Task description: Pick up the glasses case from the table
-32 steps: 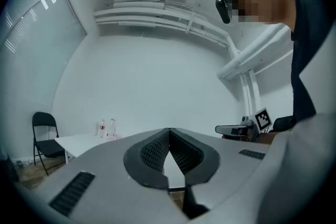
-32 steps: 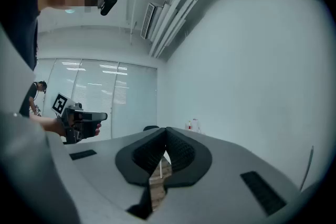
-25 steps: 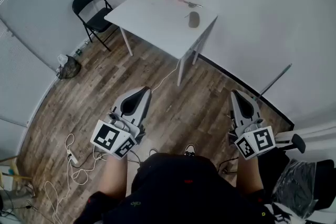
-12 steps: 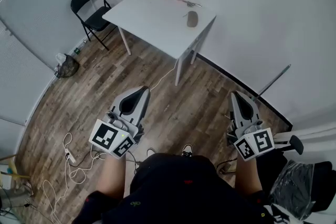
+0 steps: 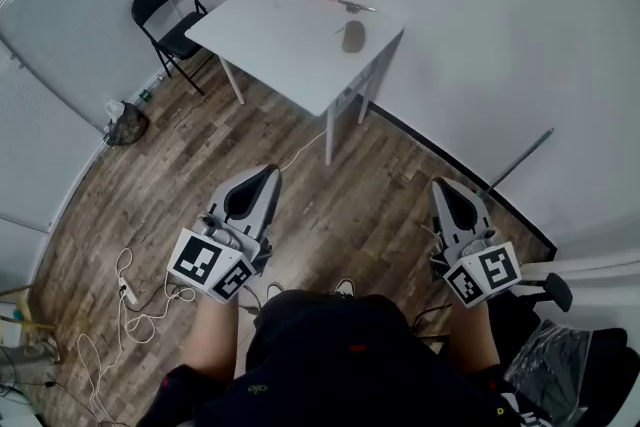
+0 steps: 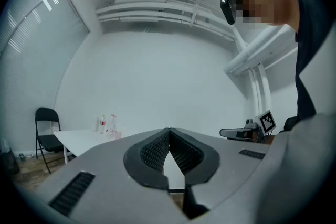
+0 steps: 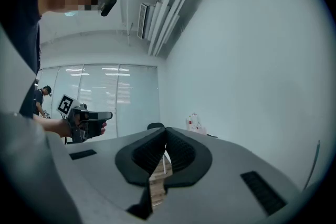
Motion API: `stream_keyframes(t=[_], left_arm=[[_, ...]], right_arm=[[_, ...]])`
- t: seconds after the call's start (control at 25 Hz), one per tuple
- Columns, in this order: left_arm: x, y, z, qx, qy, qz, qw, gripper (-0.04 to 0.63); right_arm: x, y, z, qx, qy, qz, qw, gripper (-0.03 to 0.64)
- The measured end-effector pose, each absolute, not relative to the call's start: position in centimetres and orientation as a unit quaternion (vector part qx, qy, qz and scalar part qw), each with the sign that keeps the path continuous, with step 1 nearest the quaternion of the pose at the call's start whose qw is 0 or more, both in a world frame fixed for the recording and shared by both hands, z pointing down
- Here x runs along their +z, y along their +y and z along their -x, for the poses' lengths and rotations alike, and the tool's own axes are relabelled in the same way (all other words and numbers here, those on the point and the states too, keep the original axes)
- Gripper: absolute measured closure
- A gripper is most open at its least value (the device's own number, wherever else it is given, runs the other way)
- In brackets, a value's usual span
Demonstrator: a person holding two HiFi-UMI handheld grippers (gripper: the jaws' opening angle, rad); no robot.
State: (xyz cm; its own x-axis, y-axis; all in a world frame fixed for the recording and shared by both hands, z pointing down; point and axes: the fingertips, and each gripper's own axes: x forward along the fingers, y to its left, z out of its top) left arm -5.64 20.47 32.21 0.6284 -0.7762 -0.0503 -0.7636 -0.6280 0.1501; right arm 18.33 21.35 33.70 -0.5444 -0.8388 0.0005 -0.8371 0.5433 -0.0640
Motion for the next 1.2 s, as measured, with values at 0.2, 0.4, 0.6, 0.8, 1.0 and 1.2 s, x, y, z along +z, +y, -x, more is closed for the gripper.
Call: stream_keyframes(t=[0.2,0.4,0.6,0.8,1.0,1.2], left_arm=[[31.7,20.0,3.1,-0.051,-0.441,-0.895,0.050,0.575],[32.3,19.4,2.6,-0.042,-0.457,-0.886,0.059,0.575],[33.4,17.5,3.7,-0.040,-0.463,-0.883,0.070,0.575],[33.8,13.6,3.6,-0.046,-0.448,-0.890,0.068,0.575],[33.8,7.9,4.3,-0.045,-0.431,-0.898,0.068,0.575],[33.3,2.4,6.0,-0.040,-0.418,-0.906,0.061,0.575]], right_arm=[[34.4,19.7,-21.2,-0.044,0.884,0.465,0.018,0.598],[36.0,17.9,-20.7,-0.061,0.896,0.440,0.011,0.598],[36.5,15.7,-18.8,-0.064,0.902,0.427,0.010,0.598],[37.3,12.5,-19.5,-0.065,0.895,0.442,0.000,0.598],[37.6,7.8,-19.1,-0.070,0.883,0.465,-0.004,0.598],[36.5,3.0,-17.0,-0.063,0.876,0.477,-0.008,0.598]])
